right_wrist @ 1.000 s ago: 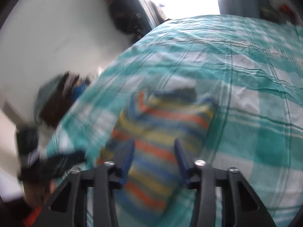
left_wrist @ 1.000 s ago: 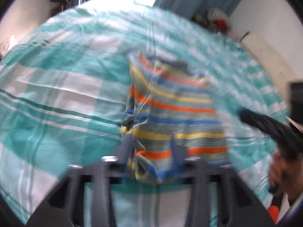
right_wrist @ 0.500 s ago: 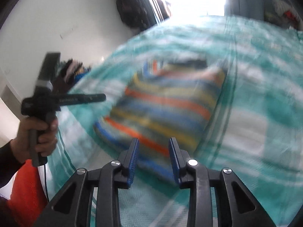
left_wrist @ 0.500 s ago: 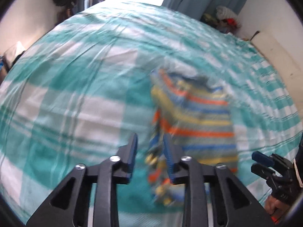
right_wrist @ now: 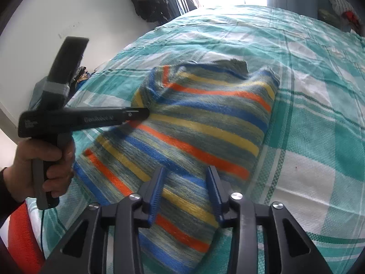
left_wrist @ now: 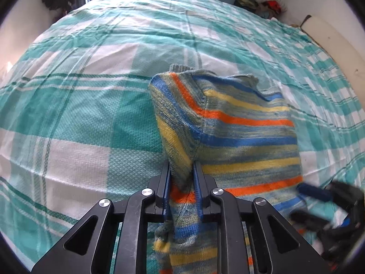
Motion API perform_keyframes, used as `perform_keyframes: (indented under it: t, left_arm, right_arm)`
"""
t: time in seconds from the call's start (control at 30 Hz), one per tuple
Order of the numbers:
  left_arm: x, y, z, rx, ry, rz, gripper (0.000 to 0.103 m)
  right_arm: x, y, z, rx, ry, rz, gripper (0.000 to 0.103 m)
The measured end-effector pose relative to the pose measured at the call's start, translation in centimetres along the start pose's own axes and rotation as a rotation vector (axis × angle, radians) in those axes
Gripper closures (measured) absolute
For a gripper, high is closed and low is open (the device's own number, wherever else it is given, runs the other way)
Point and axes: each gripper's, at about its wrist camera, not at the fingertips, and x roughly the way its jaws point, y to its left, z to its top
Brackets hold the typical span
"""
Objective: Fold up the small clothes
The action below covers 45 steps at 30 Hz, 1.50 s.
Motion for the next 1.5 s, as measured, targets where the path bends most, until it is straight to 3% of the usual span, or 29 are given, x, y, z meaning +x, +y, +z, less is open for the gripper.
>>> perform_keyframes:
  t: [0.1, 0.17, 0.23, 0.4, 0.5, 0.73, 0.87, 0.93, 1.03, 1.13, 1.23, 1.33, 1.5]
  left_arm:
    - [-0.9, 0.2, 0.4, -0.002, -0.020, 0.020, 0.067]
    - [-1.4, 0.2, 1.3, -0.003, -0.044, 0.025, 0.037]
    - [-1.5, 0.2, 2.1, -0.007, -0.075, 0.030, 0.027]
    - [2.1, 1.3, 3.1, -0.018, 0.014, 0.075, 0.029]
    - [1.5, 2.0, 3.2, -0.031, 0.000, 0.053, 0.028]
    - [-3.4, 2.3, 1.5, -0.008, -0.072, 0.014, 0.027]
    - [-5.7, 0.8, -2.2, 0.027, -0.085, -0.017, 0.020]
    - [-5.5, 0.0, -4.4, 0.045, -0.079, -0.004, 0.017]
    - [-2.9, 0.0, -6.2, 0.023, -0.003, 0.034, 0.017]
    - [-3.5, -0.1, -7.0, 0.011, -0.026, 0.060, 0.018]
    - [-6.0, -0.1, -7.5, -0.001, -0.069, 0.045, 0.017]
    - [-8.8, -0.4, -9.2, 0.013, -0.116, 0.057, 0.014]
    - [-10.8, -0.4, -12.6, 0.020, -0.141, 0.091, 0.009]
  right_arm:
    - [-1.8, 0.2, 2.2, -0.024, -0.065, -0.002, 0.058]
    - [-1.7, -0.3, 4.1, -0.018, -0.084, -0.009, 0.056]
    - [-0.2, -1.4, 5.7, 0.012, -0.078, -0.019, 0.056]
    - [6.9, -5.2, 6.3, 0.179, 0.079, -0.059, 0.055]
    - [7.2, -4.1, 6.4, 0.134, 0.054, -0.105, 0.051]
    - [1.1, -1.3, 5.7, 0.064, -0.061, -0.094, 0.051]
    - [-3.0, 0.9, 1.8, 0.016, -0.107, -0.097, 0.048]
    - [-4.0, 1.8, -1.1, 0.017, -0.129, -0.118, 0.042]
    - [-2.0, 1.8, -4.2, 0.038, -0.062, -0.143, 0.038]
    - [-0.1, 1.4, -5.8, 0.082, 0.023, -0.148, 0.038]
    - [-2.6, 2.5, -6.1, 0.065, -0.049, -0.178, 0.038]
    - [-5.1, 3.4, -7.1, 0.049, -0.092, -0.213, 0.030]
    - [-7.4, 4.1, -10.9, 0.071, -0.087, -0.265, 0.027]
